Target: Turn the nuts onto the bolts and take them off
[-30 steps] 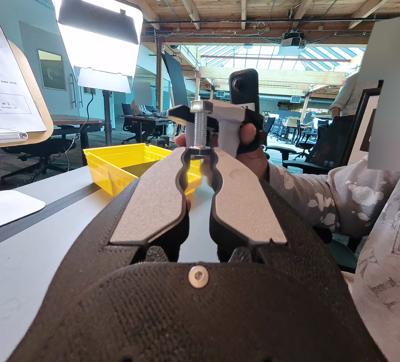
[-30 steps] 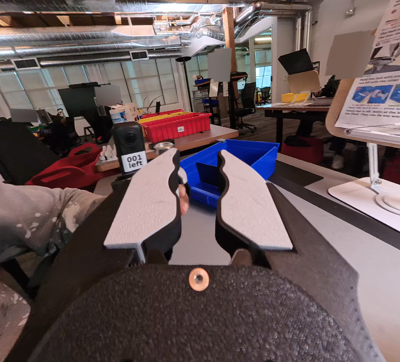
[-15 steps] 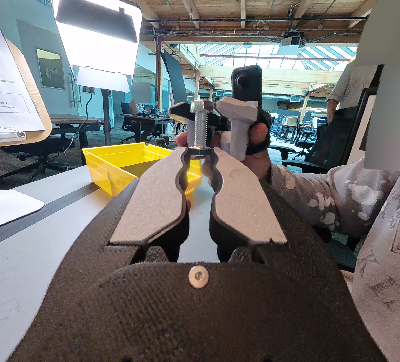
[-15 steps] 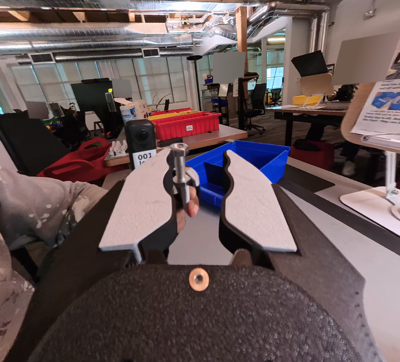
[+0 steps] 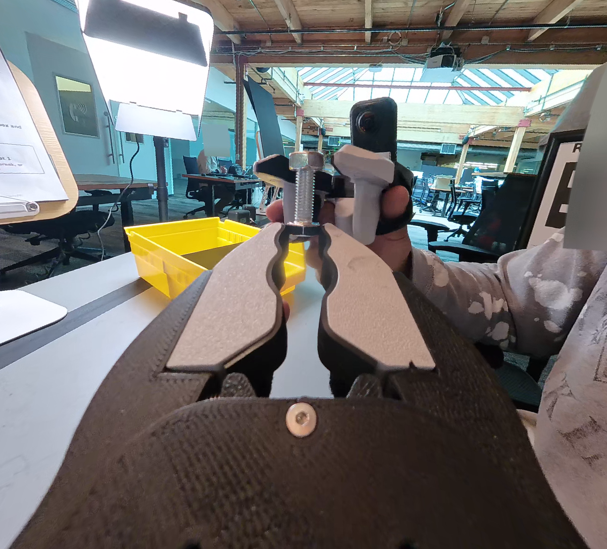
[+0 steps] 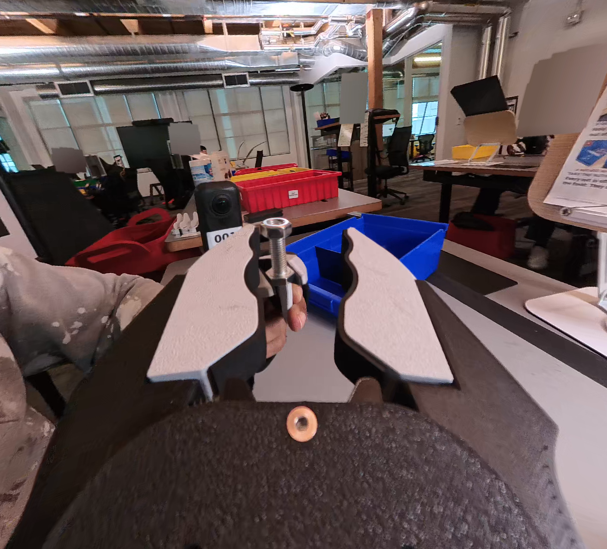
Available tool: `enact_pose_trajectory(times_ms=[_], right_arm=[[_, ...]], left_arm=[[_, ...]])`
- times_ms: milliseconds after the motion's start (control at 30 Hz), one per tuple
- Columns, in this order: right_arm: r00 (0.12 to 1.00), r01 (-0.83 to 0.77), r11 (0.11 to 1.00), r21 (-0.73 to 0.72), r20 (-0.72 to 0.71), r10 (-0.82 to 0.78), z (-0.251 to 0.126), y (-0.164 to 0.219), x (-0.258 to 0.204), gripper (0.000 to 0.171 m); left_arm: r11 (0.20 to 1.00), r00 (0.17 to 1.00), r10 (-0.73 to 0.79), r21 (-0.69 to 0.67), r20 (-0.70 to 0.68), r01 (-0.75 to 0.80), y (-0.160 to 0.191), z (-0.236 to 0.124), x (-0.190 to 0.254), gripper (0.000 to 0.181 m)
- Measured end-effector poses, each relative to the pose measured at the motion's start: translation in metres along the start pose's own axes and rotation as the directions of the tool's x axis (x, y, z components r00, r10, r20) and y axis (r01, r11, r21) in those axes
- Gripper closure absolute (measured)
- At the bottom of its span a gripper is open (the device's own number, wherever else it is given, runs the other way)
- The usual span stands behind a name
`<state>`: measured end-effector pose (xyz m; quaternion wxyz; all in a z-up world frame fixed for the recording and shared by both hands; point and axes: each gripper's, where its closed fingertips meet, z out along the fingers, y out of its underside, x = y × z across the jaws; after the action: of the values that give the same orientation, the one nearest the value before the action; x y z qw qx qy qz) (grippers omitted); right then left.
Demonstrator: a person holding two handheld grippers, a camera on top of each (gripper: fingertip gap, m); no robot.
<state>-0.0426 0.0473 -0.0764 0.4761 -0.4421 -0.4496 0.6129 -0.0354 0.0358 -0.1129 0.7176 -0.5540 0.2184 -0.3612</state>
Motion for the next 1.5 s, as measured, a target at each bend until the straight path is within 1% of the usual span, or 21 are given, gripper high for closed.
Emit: enact_pose_trajectory(times_ms=[133,167,233,300,433,500,567,600,633,667,733,867,933,1033,1067,1100,1167,1333,1367,1467,1500], right_arm=[[1.0,0.012,1.0,-0.011,-0.024,-0.012,0.001,0.001,0.003,0.129],[0.998,0.011,1.0,-0.009,-0.064,-0.012,-0.001,0.001,0.01,0.146],[0.992,0.022,1.0,-0.004,-0.125,-0.023,-0.006,0.0,0.021,0.155],[0.995,0.001,1.0,0.017,-0.102,0.0,-0.007,-0.003,0.019,0.15],[1.0,-0.003,1.0,0.028,-0.007,0.003,-0.004,-0.005,0.003,0.126],[1.0,0.002,1.0,0.003,0.005,-0.002,-0.001,-0.001,-0.001,0.122],[1.0,0.013,1.0,-0.007,-0.007,-0.013,0.001,0.001,-0.001,0.125],[1.0,0.016,1.0,-0.006,-0.023,-0.016,0.0,0.0,0.002,0.134],[0.998,0.018,1.0,-0.005,-0.065,-0.018,-0.003,0.0,0.009,0.15],[0.995,0.021,1.0,0.005,-0.099,-0.021,-0.005,-0.002,0.015,0.156],[0.996,0.003,1.0,0.012,-0.092,-0.002,-0.007,-0.004,0.017,0.152],[1.0,0.0,1.0,0.019,0.0,0.0,-0.003,-0.005,0.001,0.123],[1.0,0.008,1.0,0.004,0.016,-0.008,0.0,-0.003,-0.004,0.12],[0.999,0.028,1.0,-0.005,-0.018,-0.028,0.0,-0.001,0.0,0.128],[0.998,0.025,1.0,-0.002,-0.051,-0.025,-0.003,-0.002,0.006,0.142],[0.996,0.026,1.0,0.009,-0.084,-0.025,-0.005,-0.004,0.013,0.146],[0.996,0.011,1.0,0.012,-0.084,-0.01,-0.007,-0.005,0.015,0.144],[1.0,0.013,1.0,-0.004,-0.002,-0.013,-0.001,-0.003,-0.001,0.124],[1.0,0.018,1.0,-0.016,0.002,-0.018,0.001,-0.001,-0.003,0.123],[0.999,0.026,1.0,-0.018,-0.026,-0.026,0.0,0.0,0.001,0.131],[0.998,0.017,1.0,-0.009,-0.058,-0.018,-0.002,-0.001,0.007,0.144]], left_arm=[[1.0,1.0,-0.003,0.001,-0.001,0.003,0.0,0.0,0.0,0.163],[1.0,1.0,-0.004,0.004,-0.011,0.004,-0.001,-0.001,0.001,0.163],[1.0,1.0,0.009,0.003,-0.012,-0.009,-0.002,0.0,0.004,0.163],[1.0,1.0,0.003,0.004,-0.013,-0.003,-0.002,0.001,0.004,0.163],[1.0,1.0,0.001,0.004,-0.007,-0.001,-0.002,0.0,0.002,0.163],[1.0,1.0,0.003,0.002,-0.008,-0.003,-0.001,0.0,0.002,0.163],[1.0,1.0,0.003,0.0,-0.01,-0.003,-0.001,0.001,0.003,0.163],[1.0,1.0,-0.002,0.007,-0.007,0.002,-0.001,0.0,0.002,0.163],[1.0,1.0,-0.001,0.006,-0.011,0.001,-0.002,0.0,0.002,0.163],[1.0,1.0,0.007,0.008,-0.01,-0.007,-0.003,0.0,0.003,0.164],[1.0,1.0,0.002,0.008,-0.011,-0.001,-0.004,0.0,0.003,0.163],[1.0,1.0,-0.001,0.003,-0.008,0.001,-0.001,0.001,0.002,0.163],[1.0,1.0,0.0,0.0,-0.008,0.0,0.0,0.001,0.003,0.163],[1.0,1.0,-0.005,0.002,-0.007,0.005,0.0,0.001,0.003,0.163],[1.0,1.0,-0.008,0.008,-0.013,0.008,-0.002,0.001,0.003,0.163],[1.0,1.0,-0.001,0.007,-0.01,0.001,-0.002,0.0,0.003,0.163],[1.0,1.0,-0.004,0.008,-0.01,0.004,-0.003,0.001,0.003,0.163],[1.0,1.0,-0.006,-0.002,-0.006,0.006,0.0,0.001,0.002,0.163],[1.0,1.0,-0.008,-0.003,-0.008,0.008,0.001,0.002,0.002,0.163],[1.0,1.0,-0.016,0.002,-0.005,0.016,0.0,0.001,0.002,0.163],[1.0,1.0,-0.015,0.005,-0.008,0.015,-0.001,0.0,0.001,0.163]])
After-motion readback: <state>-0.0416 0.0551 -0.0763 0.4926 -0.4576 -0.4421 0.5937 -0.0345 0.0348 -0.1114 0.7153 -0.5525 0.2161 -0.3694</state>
